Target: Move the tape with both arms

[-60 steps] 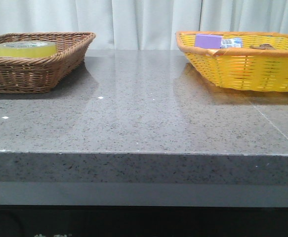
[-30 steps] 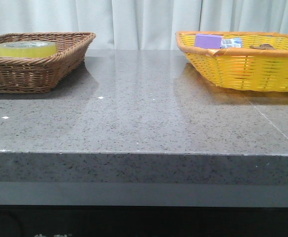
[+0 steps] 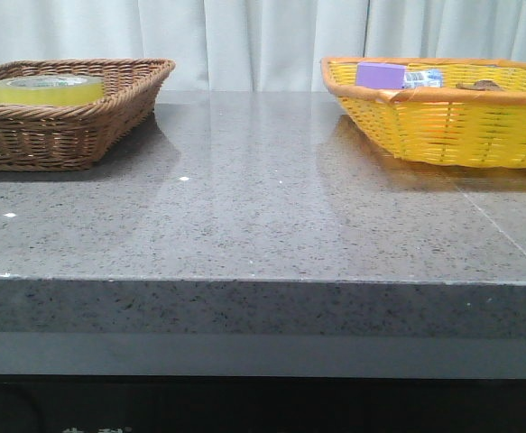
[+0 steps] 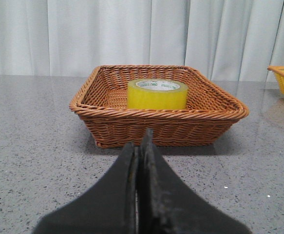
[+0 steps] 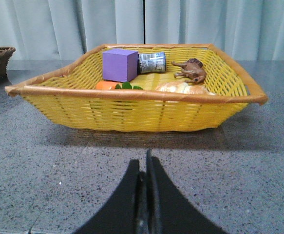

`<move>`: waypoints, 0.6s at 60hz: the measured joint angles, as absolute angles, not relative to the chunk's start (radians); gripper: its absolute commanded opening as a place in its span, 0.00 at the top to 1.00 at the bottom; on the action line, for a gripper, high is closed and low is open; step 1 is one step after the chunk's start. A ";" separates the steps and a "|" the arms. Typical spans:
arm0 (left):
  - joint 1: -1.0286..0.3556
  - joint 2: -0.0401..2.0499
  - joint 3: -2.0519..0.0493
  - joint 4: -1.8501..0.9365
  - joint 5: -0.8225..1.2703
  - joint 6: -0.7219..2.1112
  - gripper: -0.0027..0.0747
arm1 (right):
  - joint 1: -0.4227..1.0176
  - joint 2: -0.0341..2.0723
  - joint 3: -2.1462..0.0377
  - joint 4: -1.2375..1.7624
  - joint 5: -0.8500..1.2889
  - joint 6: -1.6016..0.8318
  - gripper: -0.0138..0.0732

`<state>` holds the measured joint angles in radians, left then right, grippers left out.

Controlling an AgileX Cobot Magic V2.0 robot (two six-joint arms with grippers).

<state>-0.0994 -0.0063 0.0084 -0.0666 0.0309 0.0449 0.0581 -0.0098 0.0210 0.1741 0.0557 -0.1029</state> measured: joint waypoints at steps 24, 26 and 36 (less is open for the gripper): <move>-0.099 -0.006 0.008 -0.067 0.031 0.045 0.99 | 0.021 -0.010 0.027 0.174 0.043 -0.103 0.92; -0.099 -0.006 0.008 -0.067 0.031 0.045 0.99 | 0.021 -0.010 0.027 0.174 0.043 -0.103 0.92; -0.099 -0.006 0.008 -0.067 0.031 0.045 0.99 | 0.021 -0.010 0.027 0.172 0.023 -0.103 0.92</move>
<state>-0.0994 -0.0063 0.0084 -0.0666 0.0309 0.0449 0.0208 -0.0098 0.0273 0.1719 0.0227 -0.1029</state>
